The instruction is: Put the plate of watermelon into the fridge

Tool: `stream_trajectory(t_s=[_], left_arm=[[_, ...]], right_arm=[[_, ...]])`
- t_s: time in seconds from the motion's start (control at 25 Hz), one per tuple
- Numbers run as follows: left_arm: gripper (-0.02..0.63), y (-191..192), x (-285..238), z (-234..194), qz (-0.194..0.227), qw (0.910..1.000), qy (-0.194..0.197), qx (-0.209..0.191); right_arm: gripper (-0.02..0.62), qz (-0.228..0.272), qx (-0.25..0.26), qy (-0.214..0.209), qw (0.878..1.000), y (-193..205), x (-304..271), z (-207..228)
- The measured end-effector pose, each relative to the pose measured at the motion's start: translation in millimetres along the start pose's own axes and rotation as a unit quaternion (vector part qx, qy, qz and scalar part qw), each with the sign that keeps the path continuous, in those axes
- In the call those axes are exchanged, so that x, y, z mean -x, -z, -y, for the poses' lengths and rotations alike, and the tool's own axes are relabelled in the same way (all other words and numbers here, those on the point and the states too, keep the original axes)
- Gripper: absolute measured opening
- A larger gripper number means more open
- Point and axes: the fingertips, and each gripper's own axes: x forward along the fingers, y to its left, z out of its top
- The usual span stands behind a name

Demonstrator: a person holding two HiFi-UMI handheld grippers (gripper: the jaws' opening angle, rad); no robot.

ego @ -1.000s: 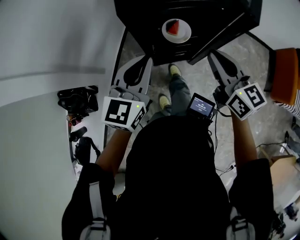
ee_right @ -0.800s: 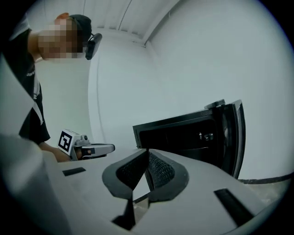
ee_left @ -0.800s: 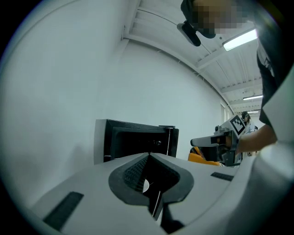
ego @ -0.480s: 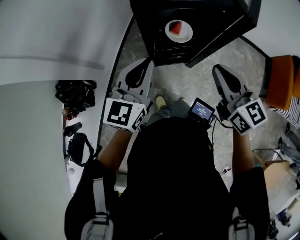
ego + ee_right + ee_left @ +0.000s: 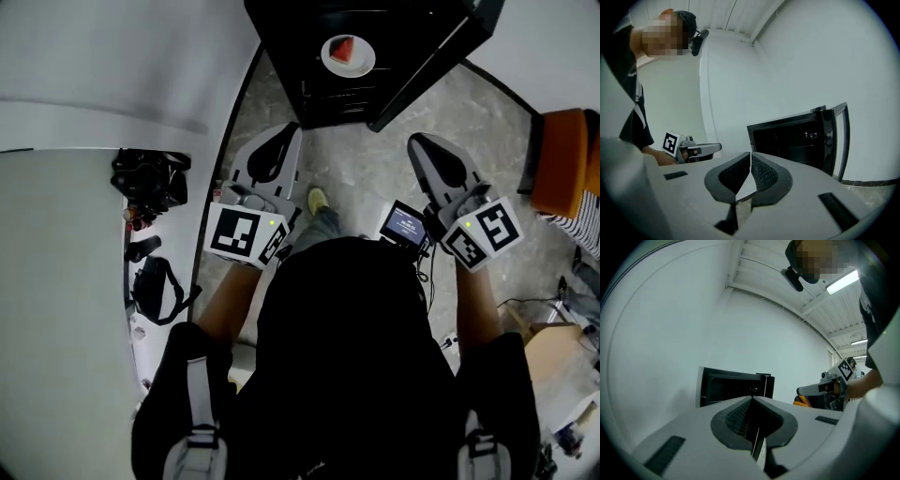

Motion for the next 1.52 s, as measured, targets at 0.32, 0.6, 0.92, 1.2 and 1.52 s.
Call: stream_trajectory(t_s=[0.32,0.6,0.92,1.2,1.52], left_arm=[[0.012,-2.1,6.9,76.7,0.005,0.9998,0.019,-0.004],[0.012,-2.4,21.9,141.7,0.014,0.9996,0.024,-0.009],[0.012,-3.1,50.4,207.6,0.02,0.9996,0.016,-0.015],[0.012,-4.6,80.4,251.8,0.021,0.9991,0.003,-0.036],[0.012,-4.3,104.2,290.8,0.021,0.9986,0.003,-0.049]], right_arm=[[0.02,0.014,-0.005,0.032,0.999,1.4,72.2,7.8],[0.021,0.027,0.006,0.039,0.999,7.0,130.9,5.9],[0.021,0.044,0.007,0.043,0.998,14.1,190.4,-0.2],[0.021,0.046,0.021,0.032,0.998,23.5,228.7,-18.3],[0.021,0.047,0.028,0.026,0.998,36.4,257.6,-34.4]])
